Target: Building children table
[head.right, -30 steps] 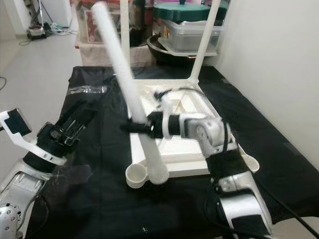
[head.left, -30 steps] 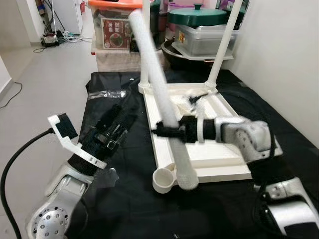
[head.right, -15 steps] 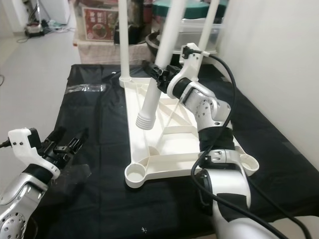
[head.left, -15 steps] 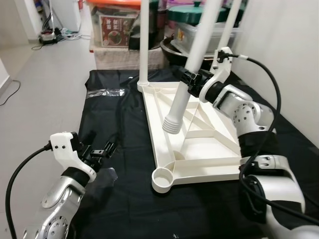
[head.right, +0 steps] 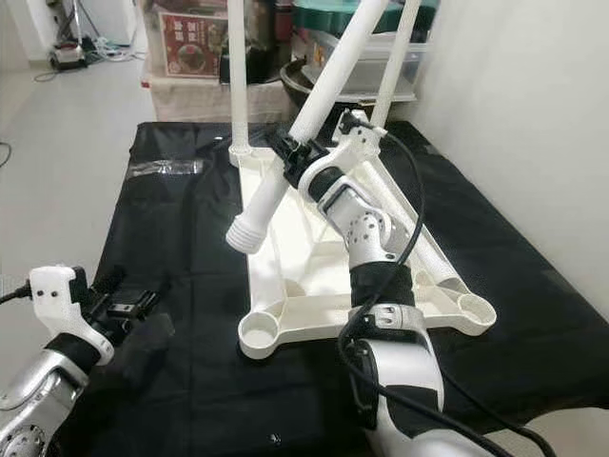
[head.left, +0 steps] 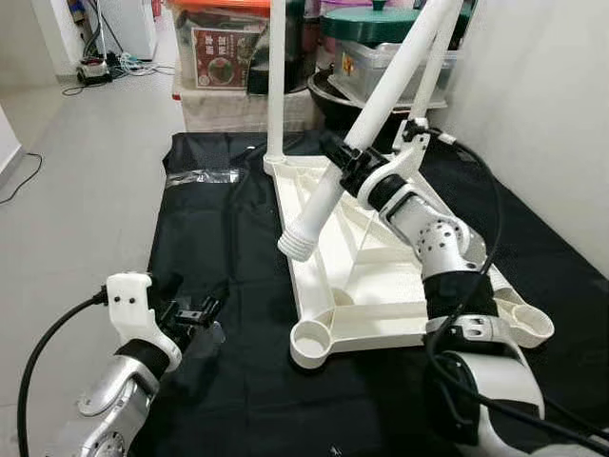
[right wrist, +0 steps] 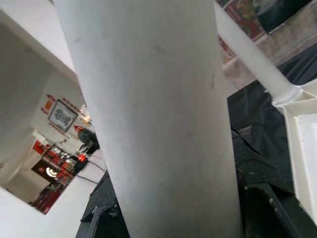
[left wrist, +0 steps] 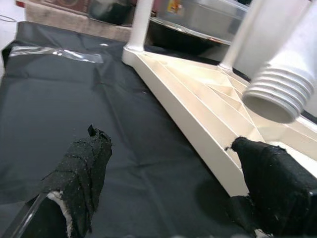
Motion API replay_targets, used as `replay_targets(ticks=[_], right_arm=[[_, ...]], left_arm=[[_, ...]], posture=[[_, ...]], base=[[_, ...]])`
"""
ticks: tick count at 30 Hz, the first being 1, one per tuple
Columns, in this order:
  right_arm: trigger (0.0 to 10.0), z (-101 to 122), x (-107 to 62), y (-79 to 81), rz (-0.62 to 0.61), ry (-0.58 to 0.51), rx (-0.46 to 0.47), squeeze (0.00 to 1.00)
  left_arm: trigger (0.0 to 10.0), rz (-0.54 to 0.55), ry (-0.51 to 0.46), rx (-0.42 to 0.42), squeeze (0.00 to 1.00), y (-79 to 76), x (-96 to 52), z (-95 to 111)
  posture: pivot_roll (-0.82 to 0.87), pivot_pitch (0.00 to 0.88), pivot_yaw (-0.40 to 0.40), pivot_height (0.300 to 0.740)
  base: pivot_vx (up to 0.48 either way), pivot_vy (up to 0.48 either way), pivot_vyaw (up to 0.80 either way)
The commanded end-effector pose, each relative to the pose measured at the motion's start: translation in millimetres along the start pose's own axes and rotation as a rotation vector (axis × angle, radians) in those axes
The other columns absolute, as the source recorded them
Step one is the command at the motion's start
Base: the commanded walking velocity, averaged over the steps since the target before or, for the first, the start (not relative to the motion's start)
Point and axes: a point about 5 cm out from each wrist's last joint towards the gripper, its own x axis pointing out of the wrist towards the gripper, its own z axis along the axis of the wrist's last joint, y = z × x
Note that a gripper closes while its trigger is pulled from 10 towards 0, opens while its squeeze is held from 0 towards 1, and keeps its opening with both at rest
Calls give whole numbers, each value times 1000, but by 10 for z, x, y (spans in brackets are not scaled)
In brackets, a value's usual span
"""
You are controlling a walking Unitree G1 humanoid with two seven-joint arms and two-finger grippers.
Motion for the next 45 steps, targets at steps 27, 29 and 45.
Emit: replay_targets(ticks=[27, 29, 45], right_arm=[[0, -325, -438, 747, 1033, 242, 90, 0], [0, -352, -451, 766, 1050, 252, 94, 0], [0, -719, -599, 977, 1187, 382, 121, 0]], left_arm=[[10000, -675, 242, 9, 0, -359, -399, 33], [10000, -677, 242, 17, 0, -343, -384, 45], [10000, -870, 282, -7, 0, -515, -254, 48]], posture=[[136, 0, -69, 740], [137, 0, -68, 740], [118, 0, -55, 740]], base=[[0, 0, 0], [0, 0, 0], [0, 0, 0]])
